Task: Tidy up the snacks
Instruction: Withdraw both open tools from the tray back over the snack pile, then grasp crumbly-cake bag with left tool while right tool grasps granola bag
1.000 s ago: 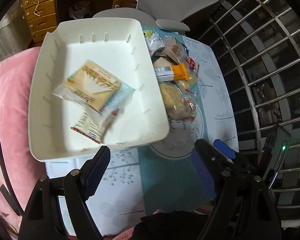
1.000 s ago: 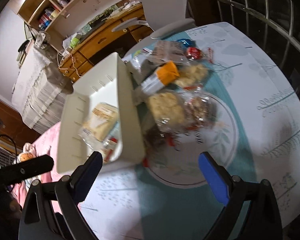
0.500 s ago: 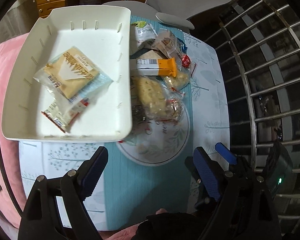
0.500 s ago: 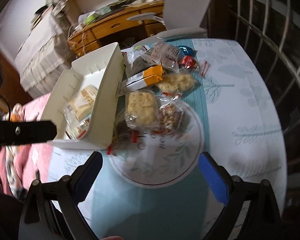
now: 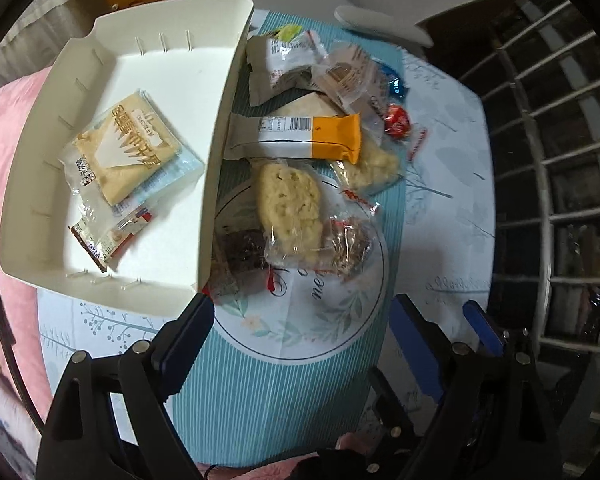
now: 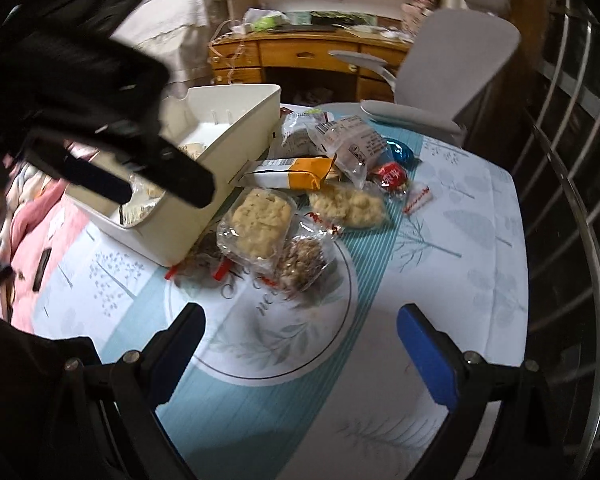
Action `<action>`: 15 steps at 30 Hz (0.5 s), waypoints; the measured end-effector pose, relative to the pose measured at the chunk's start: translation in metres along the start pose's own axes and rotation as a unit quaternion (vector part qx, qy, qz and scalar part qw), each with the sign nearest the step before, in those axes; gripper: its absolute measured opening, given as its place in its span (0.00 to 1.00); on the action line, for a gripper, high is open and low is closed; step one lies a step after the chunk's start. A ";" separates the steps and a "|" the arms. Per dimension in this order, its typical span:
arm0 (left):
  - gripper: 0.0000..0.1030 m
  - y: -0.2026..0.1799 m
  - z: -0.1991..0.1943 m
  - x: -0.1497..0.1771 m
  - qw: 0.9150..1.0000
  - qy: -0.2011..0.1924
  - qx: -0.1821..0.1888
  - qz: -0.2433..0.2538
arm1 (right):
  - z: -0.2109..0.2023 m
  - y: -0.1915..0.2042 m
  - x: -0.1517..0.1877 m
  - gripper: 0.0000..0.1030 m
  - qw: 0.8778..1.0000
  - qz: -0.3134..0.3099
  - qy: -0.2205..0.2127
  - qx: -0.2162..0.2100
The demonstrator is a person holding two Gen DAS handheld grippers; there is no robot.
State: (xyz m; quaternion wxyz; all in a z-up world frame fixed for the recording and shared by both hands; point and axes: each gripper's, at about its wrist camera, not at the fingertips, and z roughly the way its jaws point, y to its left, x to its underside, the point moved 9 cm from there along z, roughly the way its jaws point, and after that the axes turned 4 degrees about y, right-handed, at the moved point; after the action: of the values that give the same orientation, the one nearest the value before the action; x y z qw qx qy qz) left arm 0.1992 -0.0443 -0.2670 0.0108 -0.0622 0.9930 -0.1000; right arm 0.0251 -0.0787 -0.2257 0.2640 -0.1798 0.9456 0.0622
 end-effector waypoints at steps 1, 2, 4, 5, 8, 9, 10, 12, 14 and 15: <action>0.85 -0.002 0.004 -0.004 1.000 0.006 -0.007 -0.003 | 0.003 -0.002 0.000 0.94 1.000 -0.008 -0.002 -0.001; 0.85 -0.004 0.007 -0.007 1.000 0.010 -0.014 -0.004 | 0.005 -0.003 0.000 0.94 1.000 -0.015 -0.005 -0.002; 0.85 -0.008 0.014 -0.015 0.999 0.020 -0.037 -0.004 | 0.011 -0.004 0.000 0.94 0.999 -0.034 -0.011 -0.002; 0.85 -0.010 0.018 -0.019 0.999 0.025 -0.045 -0.003 | 0.015 -0.004 0.000 0.94 0.999 -0.046 -0.015 -0.003; 0.85 -0.013 0.031 -0.029 0.996 0.044 -0.073 -0.005 | 0.027 -0.002 0.002 0.94 0.997 -0.077 -0.022 -0.004; 0.85 -0.014 0.036 -0.032 0.995 0.051 -0.081 -0.007 | 0.032 -0.001 0.002 0.94 0.996 -0.089 -0.024 -0.005; 0.85 -0.014 0.042 -0.035 0.994 0.059 -0.089 -0.007 | 0.036 0.000 0.003 0.94 0.995 -0.099 -0.026 -0.005; 0.85 -0.015 0.051 -0.041 0.992 0.070 -0.106 -0.004 | 0.043 0.003 0.003 0.94 0.993 -0.117 -0.032 -0.006; 0.85 -0.017 0.060 -0.047 0.989 0.079 -0.124 0.003 | 0.051 0.005 0.003 0.94 0.991 -0.131 -0.039 -0.006; 0.85 -0.016 0.066 -0.050 0.987 0.085 -0.137 0.006 | 0.056 0.006 0.003 0.94 0.990 -0.135 -0.039 -0.010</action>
State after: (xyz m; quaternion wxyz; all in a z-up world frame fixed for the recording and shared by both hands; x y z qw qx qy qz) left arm 0.2529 -0.0665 -0.3277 -0.0812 -0.0480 0.9950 0.0317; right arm 0.0472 -0.0620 -0.2748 0.3051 -0.3053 0.9011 0.0423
